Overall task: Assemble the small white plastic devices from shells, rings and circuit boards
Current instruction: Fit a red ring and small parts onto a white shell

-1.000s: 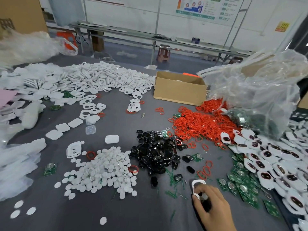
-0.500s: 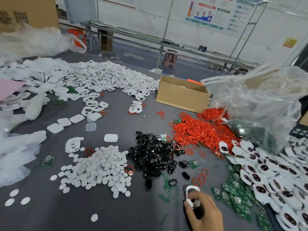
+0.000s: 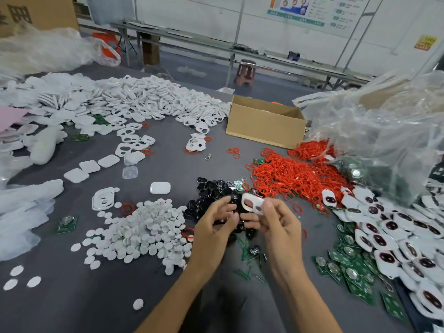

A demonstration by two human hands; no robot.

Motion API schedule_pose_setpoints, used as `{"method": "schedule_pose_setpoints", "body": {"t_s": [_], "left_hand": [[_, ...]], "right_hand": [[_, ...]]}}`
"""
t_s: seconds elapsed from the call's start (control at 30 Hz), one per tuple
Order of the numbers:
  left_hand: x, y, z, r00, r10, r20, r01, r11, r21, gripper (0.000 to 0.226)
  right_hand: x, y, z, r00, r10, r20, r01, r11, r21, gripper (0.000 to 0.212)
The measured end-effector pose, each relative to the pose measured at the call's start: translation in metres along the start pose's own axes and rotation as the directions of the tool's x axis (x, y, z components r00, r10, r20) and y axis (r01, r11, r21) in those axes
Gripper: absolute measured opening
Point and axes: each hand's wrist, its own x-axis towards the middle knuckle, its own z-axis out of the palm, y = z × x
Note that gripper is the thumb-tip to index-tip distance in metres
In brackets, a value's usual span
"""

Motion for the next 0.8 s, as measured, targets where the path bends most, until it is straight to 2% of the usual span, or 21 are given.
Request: {"method": "schedule_pose_setpoints", "body": {"t_s": [0.07, 0.17, 0.27, 0.37, 0.47, 0.6, 0.7, 0.8], "left_hand": [[0.004, -0.008, 0.001, 0.994, -0.027, 0.104, 0.037, 0.994, -0.099, 0.027], [0.008, -0.012, 0.003, 0.988, 0.005, 0.153, 0.015, 0.991, -0.132, 0.021], [0.004, -0.018, 0.004, 0.989, 0.004, 0.149, 0.026, 0.98, -0.196, 0.017], [0.006, -0.018, 0.003, 0.998, -0.038, 0.042, 0.047, 0.964, -0.261, 0.018], [0.008, -0.019, -0.001, 0.999, -0.035, 0.005, 0.035, 0.97, -0.24, 0.022], [0.01, -0.017, -0.005, 0.998, -0.065, 0.0, 0.062, 0.954, -0.293, 0.031], [0.011, -0.015, -0.007, 0.995, -0.097, -0.019, 0.086, 0.946, -0.313, 0.036], [0.015, -0.017, -0.011, 0.992, -0.122, -0.029, 0.107, 0.944, -0.314, 0.035]], "right_hand": [[0.01, 0.002, 0.007, 0.999, 0.048, -0.003, -0.047, 0.99, 0.13, 0.022], [0.013, 0.011, 0.009, 0.997, 0.068, -0.027, -0.064, 0.988, 0.143, 0.022], [0.009, 0.02, 0.007, 0.995, 0.035, -0.09, -0.033, 0.999, 0.033, 0.022], [0.005, 0.023, 0.007, 0.995, 0.015, -0.097, -0.027, 0.991, -0.129, 0.028], [-0.001, 0.023, 0.005, 0.998, 0.034, -0.049, -0.044, 0.973, -0.226, 0.031], [-0.007, 0.025, 0.004, 0.998, 0.054, 0.037, -0.039, 0.948, -0.315, 0.029], [-0.007, 0.024, 0.005, 0.997, -0.007, 0.071, 0.036, 0.906, -0.421, 0.028], [-0.004, 0.028, -0.003, 0.993, -0.117, 0.027, 0.113, 0.838, -0.534, 0.03]]}}
